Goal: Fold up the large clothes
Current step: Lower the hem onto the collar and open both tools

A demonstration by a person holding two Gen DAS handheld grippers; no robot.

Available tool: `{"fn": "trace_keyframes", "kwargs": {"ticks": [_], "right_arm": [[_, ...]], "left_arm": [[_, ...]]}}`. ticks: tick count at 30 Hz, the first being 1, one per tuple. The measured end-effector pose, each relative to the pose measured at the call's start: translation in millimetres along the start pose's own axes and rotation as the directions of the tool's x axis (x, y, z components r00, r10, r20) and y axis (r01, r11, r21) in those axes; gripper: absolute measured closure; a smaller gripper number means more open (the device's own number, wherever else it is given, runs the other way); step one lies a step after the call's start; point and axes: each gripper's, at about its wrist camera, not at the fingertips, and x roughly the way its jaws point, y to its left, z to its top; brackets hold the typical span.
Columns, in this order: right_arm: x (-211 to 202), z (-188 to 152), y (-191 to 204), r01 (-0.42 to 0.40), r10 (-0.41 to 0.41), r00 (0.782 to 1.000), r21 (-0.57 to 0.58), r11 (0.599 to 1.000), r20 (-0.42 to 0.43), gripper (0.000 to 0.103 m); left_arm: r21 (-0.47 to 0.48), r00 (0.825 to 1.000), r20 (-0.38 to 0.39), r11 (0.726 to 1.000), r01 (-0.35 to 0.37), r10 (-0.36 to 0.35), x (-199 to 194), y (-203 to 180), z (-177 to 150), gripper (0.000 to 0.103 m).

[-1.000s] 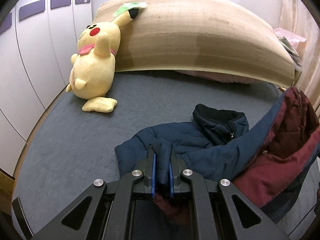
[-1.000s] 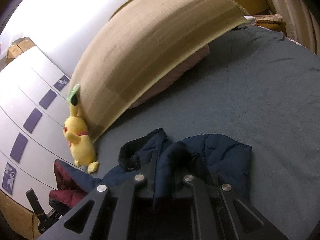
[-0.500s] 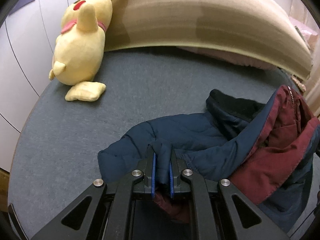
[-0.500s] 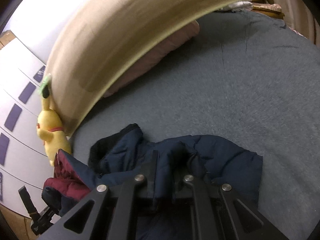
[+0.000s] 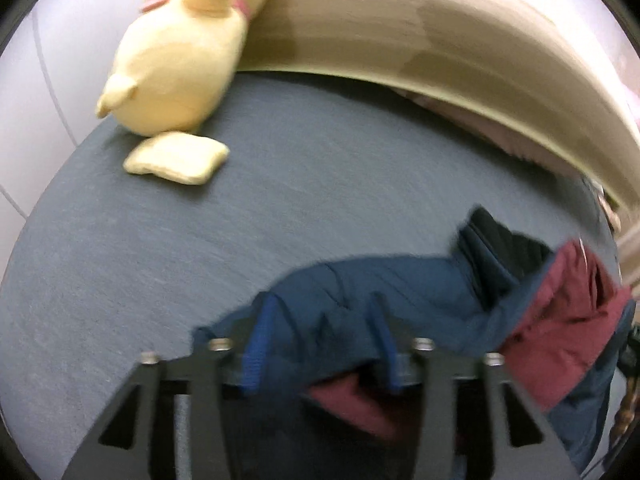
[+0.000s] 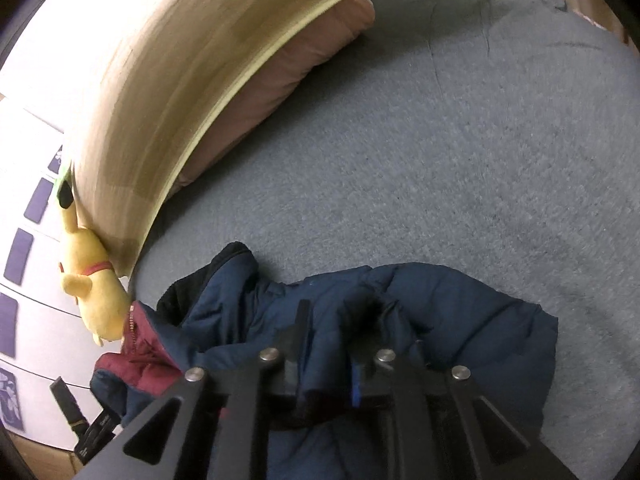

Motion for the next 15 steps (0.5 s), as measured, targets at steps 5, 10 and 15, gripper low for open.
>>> {"fn": "trace_keyframes", "kwargs": {"ticks": [5,10,15], "right_arm": [[-24.3,8.5,-4.6,-0.111,0.110,0.993,0.023,0.994,0.044,0.005],[-72.2,18.7,-10.6,-0.089,0.090,0.981,-0.015,0.996,0.173,0.000],[-73.6,1.5,-15.9,0.035,-0.013,0.996,-0.235,0.971,0.093,0.000]], "left_arm": [[-0.102,0.997,0.067,0.994,0.045,-0.038,-21.2,33.7,9.9,0.035],[-0.109,0.986,0.168,0.994,0.020,-0.002,-49.3,62.5,11.5,0.033],[0.049,0.985,0.153,0.996,0.077,-0.083,-51.3,68.1,-9.0,0.023]]}}
